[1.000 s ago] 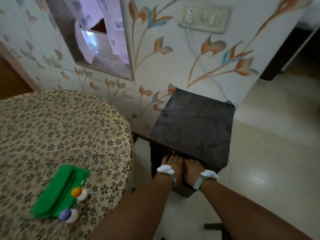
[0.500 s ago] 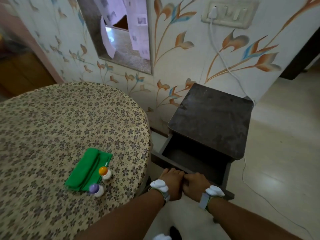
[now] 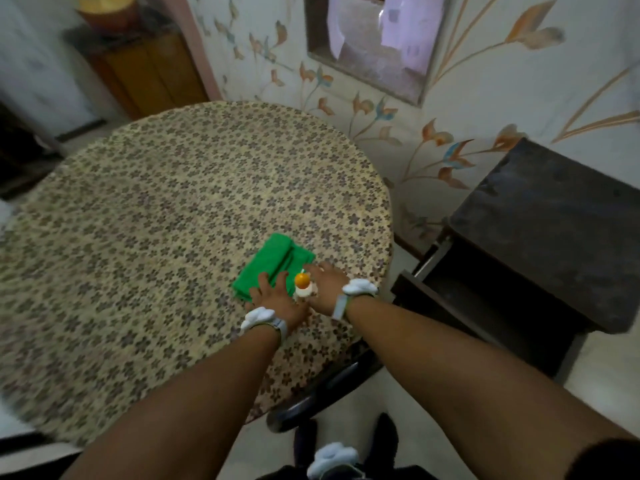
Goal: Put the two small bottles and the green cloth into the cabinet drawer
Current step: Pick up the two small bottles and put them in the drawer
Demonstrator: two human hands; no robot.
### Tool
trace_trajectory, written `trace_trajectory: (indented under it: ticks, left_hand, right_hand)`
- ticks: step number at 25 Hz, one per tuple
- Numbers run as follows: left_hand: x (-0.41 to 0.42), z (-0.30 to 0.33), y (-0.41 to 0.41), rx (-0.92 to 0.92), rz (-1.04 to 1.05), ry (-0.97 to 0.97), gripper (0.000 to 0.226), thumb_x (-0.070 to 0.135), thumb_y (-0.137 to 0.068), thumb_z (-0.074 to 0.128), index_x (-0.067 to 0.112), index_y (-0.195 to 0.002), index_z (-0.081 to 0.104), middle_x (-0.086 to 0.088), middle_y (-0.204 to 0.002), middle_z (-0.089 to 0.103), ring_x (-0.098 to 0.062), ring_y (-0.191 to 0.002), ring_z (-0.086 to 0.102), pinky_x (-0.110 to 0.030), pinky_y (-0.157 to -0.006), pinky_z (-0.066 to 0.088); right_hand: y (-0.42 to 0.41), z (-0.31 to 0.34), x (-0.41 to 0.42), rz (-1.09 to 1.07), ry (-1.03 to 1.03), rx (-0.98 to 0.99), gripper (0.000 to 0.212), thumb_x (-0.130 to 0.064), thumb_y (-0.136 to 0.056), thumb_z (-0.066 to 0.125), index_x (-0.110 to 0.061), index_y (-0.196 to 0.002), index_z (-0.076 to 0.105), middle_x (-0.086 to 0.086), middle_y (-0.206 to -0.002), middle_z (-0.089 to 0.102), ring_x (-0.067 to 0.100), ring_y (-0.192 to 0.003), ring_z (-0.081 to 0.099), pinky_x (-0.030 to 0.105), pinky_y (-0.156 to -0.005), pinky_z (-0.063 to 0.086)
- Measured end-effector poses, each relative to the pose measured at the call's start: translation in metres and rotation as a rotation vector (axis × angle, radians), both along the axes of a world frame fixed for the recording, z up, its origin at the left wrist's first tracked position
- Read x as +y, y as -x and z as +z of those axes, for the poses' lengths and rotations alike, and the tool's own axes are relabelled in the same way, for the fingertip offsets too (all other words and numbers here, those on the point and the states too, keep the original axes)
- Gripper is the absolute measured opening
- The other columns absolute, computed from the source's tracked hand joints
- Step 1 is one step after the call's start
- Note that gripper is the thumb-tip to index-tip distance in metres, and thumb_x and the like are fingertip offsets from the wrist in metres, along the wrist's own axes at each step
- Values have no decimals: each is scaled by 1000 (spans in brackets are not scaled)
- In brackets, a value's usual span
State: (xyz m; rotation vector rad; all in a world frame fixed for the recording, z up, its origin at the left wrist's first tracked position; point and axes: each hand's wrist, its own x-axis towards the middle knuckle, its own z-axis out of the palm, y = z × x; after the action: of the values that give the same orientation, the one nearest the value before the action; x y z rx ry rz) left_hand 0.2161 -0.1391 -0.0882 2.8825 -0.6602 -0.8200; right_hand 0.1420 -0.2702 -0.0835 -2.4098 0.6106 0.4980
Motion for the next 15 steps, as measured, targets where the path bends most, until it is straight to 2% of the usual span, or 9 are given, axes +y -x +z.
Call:
trace_trajectory:
  ticks: [1,2,3,5,6,8,10,12,15]
  left_hand:
    - [5,-10,-6,39,-16,-24,79,62,-89,52,34,-156,21,-10,-165,9,-41,-143,29,-50,-107,38]
    - [10,-24,-11,77,-56,-22,78,61,-90,53,32,-157,24,-10,-166,15,-39,-142,34,-46,-104,41]
    - [10,-34,-13,124,-106,8,74,56,-91,55,27,-155,33,-11,-161,30,-38,-138,43,-42,-101,45]
    - [11,-41,-10,184,-81,151,54,43,-92,59,19,-140,56,-13,-132,64,-35,-113,62,-37,-90,53]
    - [9,-41,-6,168,-36,216,44,39,-91,60,19,-129,63,-13,-117,70,-33,-101,67,-35,-82,55]
    - [6,-32,5,116,63,328,35,38,-88,61,19,-116,67,-14,-106,70,-33,-91,66,-32,-74,53]
    - [-13,-11,17,75,112,478,32,38,-85,67,21,-112,67,-13,-107,65,-32,-92,64,-31,-77,50]
    - [-51,19,38,103,70,666,31,35,-80,72,25,-109,67,-7,-106,59,-27,-91,61,-29,-78,47]
    - [-116,57,75,164,-201,793,35,34,-81,71,28,-115,68,1,-108,55,-17,-90,59,-25,-81,47]
  right_hand:
    - [-19,-6,7,44,22,19,77,-32,-99,60,-28,-159,13,15,-168,6,41,-141,39,50,-106,43]
    - [-37,-14,13,90,28,48,75,-27,-100,59,-29,-159,14,15,-169,3,42,-138,43,49,-103,46]
    - [-47,-23,13,124,21,84,71,-22,-101,56,-27,-159,17,16,-169,4,41,-140,41,49,-105,45]
    - [-45,-36,12,95,-30,90,57,-12,-102,53,-16,-155,32,20,-163,23,40,-140,40,48,-109,41]
    - [-34,-39,7,10,-32,40,50,-10,-100,54,-14,-149,42,22,-154,37,41,-130,48,47,-104,45]
    - [-10,-34,3,-135,-38,-98,41,-16,-96,59,-16,-136,50,21,-130,57,42,-106,60,42,-86,52]
    - [21,-13,-13,-281,-42,-257,38,-28,-91,63,-20,-127,53,16,-117,64,39,-95,63,37,-75,50]
    - [61,21,-43,-492,-18,-434,34,-31,-86,67,-25,-119,60,10,-114,66,32,-90,64,33,-74,49]
    - [126,55,-91,-722,82,-619,31,-23,-79,74,-27,-109,68,6,-112,65,22,-94,64,32,-81,52]
